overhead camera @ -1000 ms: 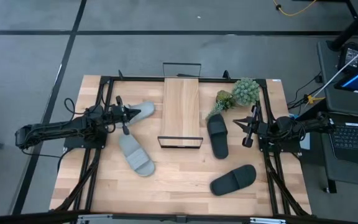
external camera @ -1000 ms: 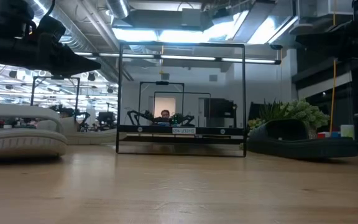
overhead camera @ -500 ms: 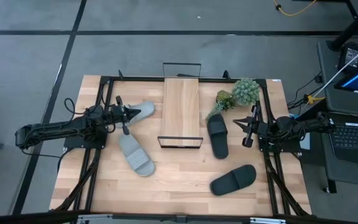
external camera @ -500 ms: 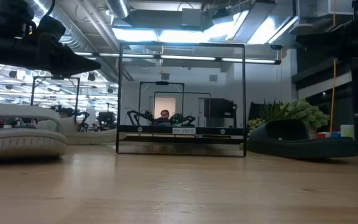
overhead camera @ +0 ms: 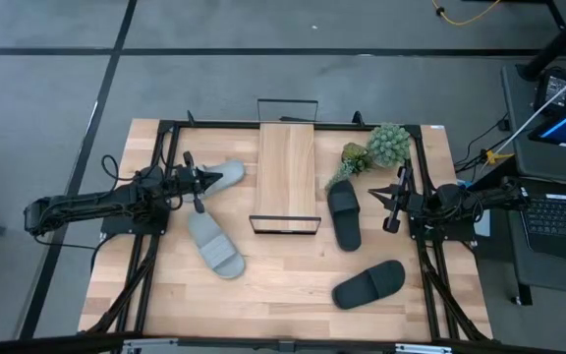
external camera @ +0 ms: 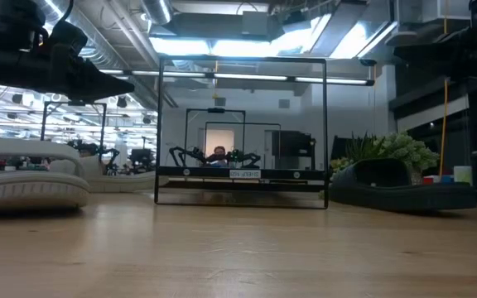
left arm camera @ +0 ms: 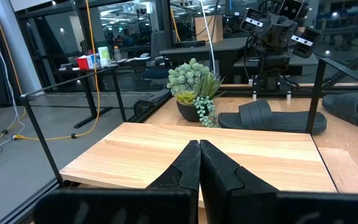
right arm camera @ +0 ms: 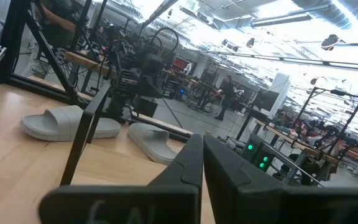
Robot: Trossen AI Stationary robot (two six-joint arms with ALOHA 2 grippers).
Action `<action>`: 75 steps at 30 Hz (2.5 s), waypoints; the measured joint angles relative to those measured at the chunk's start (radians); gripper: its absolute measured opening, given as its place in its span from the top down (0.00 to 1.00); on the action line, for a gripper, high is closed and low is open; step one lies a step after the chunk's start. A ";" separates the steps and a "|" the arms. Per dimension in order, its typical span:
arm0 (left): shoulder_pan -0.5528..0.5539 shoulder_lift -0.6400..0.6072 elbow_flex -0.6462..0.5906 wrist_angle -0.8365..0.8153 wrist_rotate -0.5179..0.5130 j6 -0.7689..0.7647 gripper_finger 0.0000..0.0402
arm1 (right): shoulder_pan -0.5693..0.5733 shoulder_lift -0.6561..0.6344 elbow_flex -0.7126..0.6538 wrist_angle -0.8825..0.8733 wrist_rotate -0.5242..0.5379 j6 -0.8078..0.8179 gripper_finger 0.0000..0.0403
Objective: Pick and place slides into the shelf
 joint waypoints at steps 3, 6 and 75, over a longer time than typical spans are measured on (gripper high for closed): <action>0.000 0.000 0.000 0.000 0.000 0.000 1.00 | 0.000 0.000 0.000 0.000 0.000 0.000 0.96; 0.000 0.000 0.000 0.000 0.000 0.000 1.00 | 0.000 0.000 0.000 0.000 0.000 0.000 0.96; 0.000 0.002 0.000 0.032 0.283 -0.152 1.00 | 0.000 0.000 0.000 -0.111 0.000 0.289 0.96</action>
